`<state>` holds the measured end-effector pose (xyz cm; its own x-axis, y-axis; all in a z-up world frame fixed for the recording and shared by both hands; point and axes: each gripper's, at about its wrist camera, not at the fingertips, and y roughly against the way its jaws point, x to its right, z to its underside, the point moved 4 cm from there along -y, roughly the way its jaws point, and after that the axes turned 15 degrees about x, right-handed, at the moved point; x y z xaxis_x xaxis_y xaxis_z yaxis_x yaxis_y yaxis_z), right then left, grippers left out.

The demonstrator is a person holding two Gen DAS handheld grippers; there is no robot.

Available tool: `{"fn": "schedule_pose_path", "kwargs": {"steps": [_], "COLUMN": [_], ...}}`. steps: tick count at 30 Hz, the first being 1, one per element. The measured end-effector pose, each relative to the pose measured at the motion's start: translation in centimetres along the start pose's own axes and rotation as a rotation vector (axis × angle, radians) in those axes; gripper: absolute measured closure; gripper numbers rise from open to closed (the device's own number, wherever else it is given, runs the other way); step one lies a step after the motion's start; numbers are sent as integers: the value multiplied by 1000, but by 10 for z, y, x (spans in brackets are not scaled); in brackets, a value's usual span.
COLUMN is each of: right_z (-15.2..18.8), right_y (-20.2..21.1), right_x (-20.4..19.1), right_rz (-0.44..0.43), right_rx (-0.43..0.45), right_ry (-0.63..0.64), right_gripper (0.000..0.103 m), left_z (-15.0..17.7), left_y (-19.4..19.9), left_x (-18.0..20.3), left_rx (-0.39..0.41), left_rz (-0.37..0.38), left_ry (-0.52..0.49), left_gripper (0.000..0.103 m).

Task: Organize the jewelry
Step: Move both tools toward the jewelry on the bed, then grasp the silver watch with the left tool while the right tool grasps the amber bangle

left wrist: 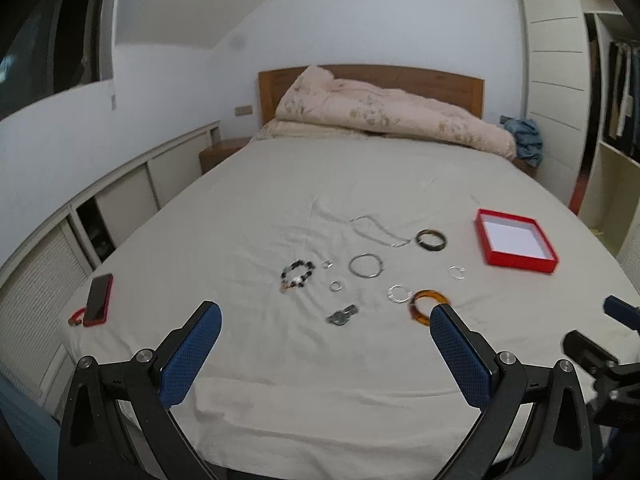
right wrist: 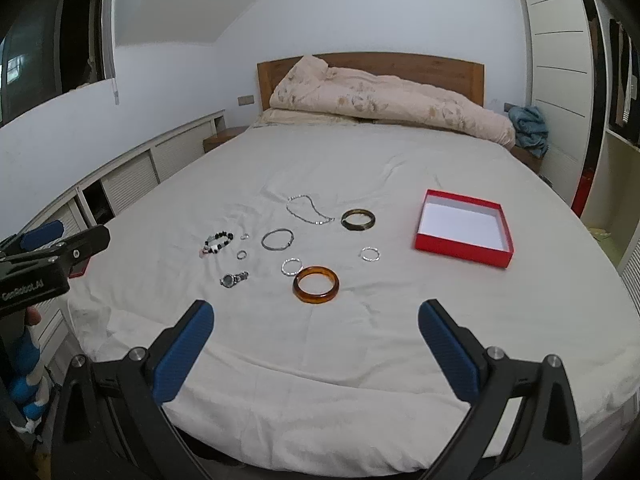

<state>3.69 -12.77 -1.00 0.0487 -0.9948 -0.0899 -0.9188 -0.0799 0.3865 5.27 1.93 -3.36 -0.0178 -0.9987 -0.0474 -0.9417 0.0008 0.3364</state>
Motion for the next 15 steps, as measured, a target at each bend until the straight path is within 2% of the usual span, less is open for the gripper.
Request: {"fn": "schedule_pose_path", "kwargs": {"steps": [3, 7, 10, 12, 14, 15], "right_z": [6, 13, 19, 21, 24, 27], "right_y": [-16, -43, -70, -89, -112, -126], "right_x": [2, 8, 16, 20, 24, 25], "right_rz": [-4, -14, -22, -31, -44, -51], "right_rx": [-33, -83, -124, -152, -187, -209], "right_ry": [-1, -8, -20, -27, -35, -40], "right_gripper": [1, 2, 4, 12, 35, 39], "left_z": [12, 30, 42, 50, 56, 59], "left_y": [-21, -57, -84, -103, -122, -132], "left_x": [-5, -11, -9, -7, -2, 0], "left_rx": [-36, -95, -141, -169, -193, -204], "left_rz": [-12, 9, 42, 63, 84, 94], "left_ry": [-1, 4, 7, 10, 15, 15], "left_gripper": [4, 7, 14, 18, 21, 23]}}
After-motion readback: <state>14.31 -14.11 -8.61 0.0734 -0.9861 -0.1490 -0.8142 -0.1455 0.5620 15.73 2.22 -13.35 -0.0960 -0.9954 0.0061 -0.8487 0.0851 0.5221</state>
